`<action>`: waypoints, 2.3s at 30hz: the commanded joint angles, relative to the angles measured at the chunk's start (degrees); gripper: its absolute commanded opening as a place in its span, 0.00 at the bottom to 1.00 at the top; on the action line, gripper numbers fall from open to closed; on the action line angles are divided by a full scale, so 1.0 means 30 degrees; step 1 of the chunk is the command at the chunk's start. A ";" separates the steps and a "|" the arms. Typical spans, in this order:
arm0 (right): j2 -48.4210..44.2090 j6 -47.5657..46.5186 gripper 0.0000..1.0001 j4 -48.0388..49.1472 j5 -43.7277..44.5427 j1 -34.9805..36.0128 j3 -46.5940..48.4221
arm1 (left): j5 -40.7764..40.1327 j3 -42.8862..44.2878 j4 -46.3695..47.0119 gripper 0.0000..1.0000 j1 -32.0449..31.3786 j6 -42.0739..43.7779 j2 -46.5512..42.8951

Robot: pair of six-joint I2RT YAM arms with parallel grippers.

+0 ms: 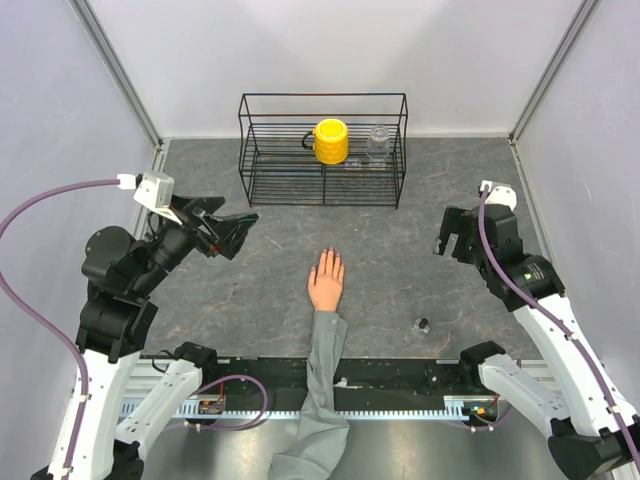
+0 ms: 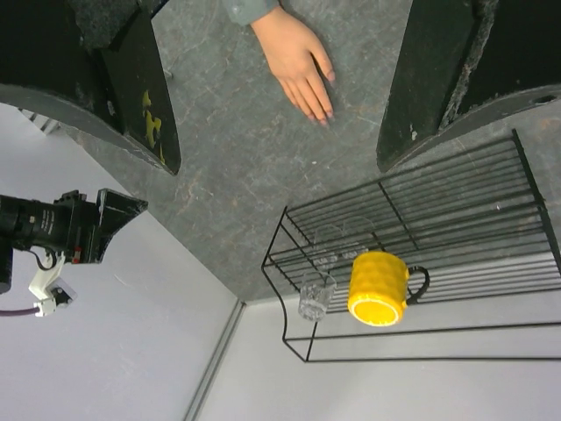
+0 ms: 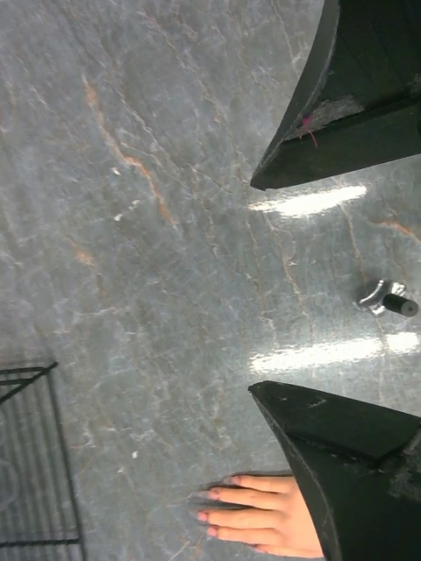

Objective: Paint the nails

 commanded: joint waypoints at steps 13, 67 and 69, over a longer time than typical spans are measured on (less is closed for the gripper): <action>0.1646 0.4619 0.98 -0.0992 0.0210 0.9059 -0.2854 | 0.5473 -0.2705 0.0378 0.89 0.0114 -0.0373 0.2735; 0.4109 1.0453 0.44 -0.4245 0.2233 1.2437 -0.5112 | 0.8403 -0.6576 0.3368 0.85 0.0056 -0.2131 0.3087; 0.4080 1.0423 0.41 -0.4187 0.2262 1.2408 -0.5141 | 0.8491 -0.6605 0.3367 0.85 0.0056 -0.2131 0.3116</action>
